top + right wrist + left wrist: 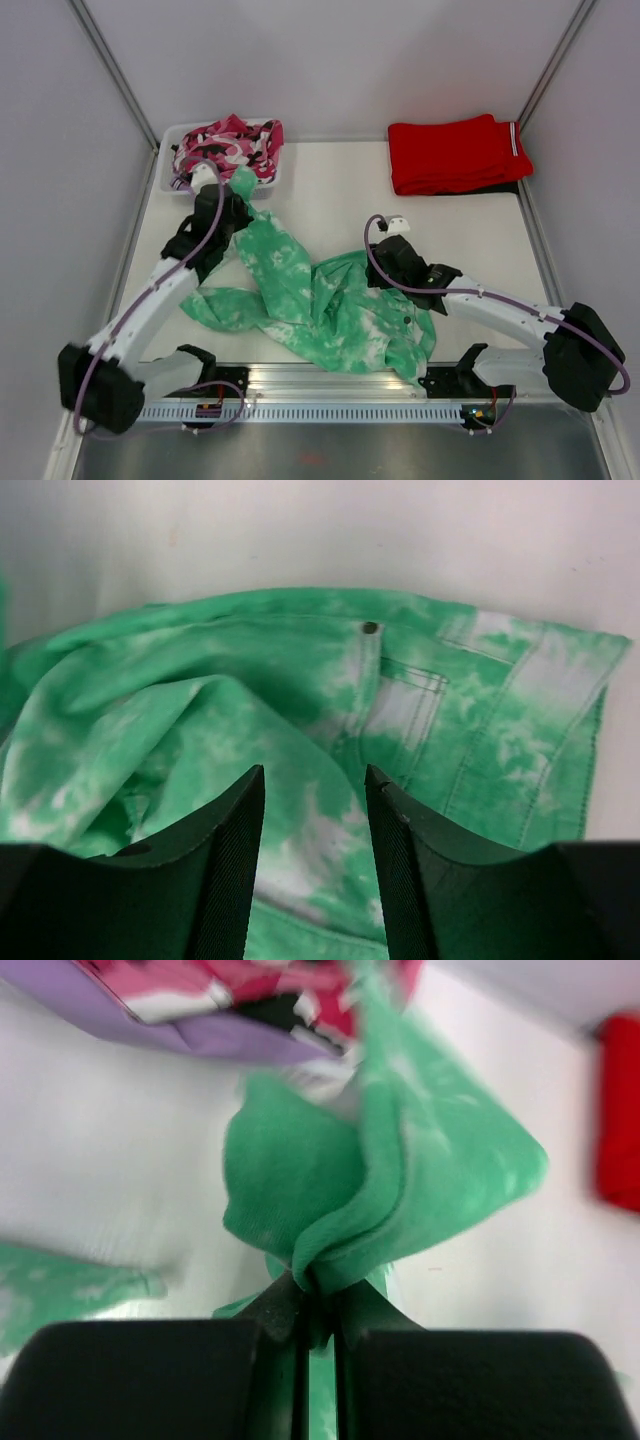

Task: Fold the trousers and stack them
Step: Flatten the trousers out

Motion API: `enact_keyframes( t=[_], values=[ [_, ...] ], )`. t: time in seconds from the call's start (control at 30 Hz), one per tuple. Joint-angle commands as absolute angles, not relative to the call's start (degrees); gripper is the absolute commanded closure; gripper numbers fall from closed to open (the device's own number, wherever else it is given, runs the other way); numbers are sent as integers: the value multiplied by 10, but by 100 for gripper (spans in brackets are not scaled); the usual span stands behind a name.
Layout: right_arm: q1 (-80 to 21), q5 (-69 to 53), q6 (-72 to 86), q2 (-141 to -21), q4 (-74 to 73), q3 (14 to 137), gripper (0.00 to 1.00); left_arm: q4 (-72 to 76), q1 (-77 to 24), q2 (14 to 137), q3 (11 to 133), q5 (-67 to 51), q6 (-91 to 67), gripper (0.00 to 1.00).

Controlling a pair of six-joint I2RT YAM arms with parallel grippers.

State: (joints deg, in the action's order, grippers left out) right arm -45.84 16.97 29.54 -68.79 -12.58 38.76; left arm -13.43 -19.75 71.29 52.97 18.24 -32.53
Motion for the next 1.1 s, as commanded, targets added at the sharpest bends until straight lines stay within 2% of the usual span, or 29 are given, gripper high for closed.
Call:
enact_keyframes(
  t=[0.0,0.13,0.23,0.27,0.3,0.33,0.37,0.53,0.6,0.7,0.73,0.87,1.0,1.07],
  values=[
    [-455,228,369,-708,-129,395,48,-329,-242,558,502,321,-492,98],
    [-454,233,414,-690,-204,400,43,-545,-258,457,448,373,-704,98],
    [-455,220,446,-664,-261,396,27,-669,-258,398,415,398,-826,96],
    [-454,220,453,-651,-274,390,15,-683,-258,389,409,403,-857,70],
    [-454,228,468,-644,-300,388,9,-685,-258,383,409,408,-853,44],
    [-453,234,477,-629,-315,386,6,-676,-258,378,410,406,-830,1],
    [-450,236,484,-622,-329,389,2,-667,-257,378,418,397,-813,0],
    [-420,248,527,-564,-410,424,2,-652,-257,412,482,419,-700,0],
    [-409,243,542,-549,-396,396,2,-638,-251,448,528,438,-649,0],
    [-388,203,565,-548,-345,332,2,-586,-238,496,571,394,-564,0],
    [-388,193,568,-565,-329,317,2,-558,-236,504,576,365,-505,0],
    [-389,204,571,-654,-255,288,2,-479,-235,523,583,233,-442,0],
    [-379,222,539,-780,-205,329,2,-465,-235,526,569,214,-424,0],
    [-374,231,513,-812,-193,363,19,-462,-234,523,552,207,-418,0]
  ],
)
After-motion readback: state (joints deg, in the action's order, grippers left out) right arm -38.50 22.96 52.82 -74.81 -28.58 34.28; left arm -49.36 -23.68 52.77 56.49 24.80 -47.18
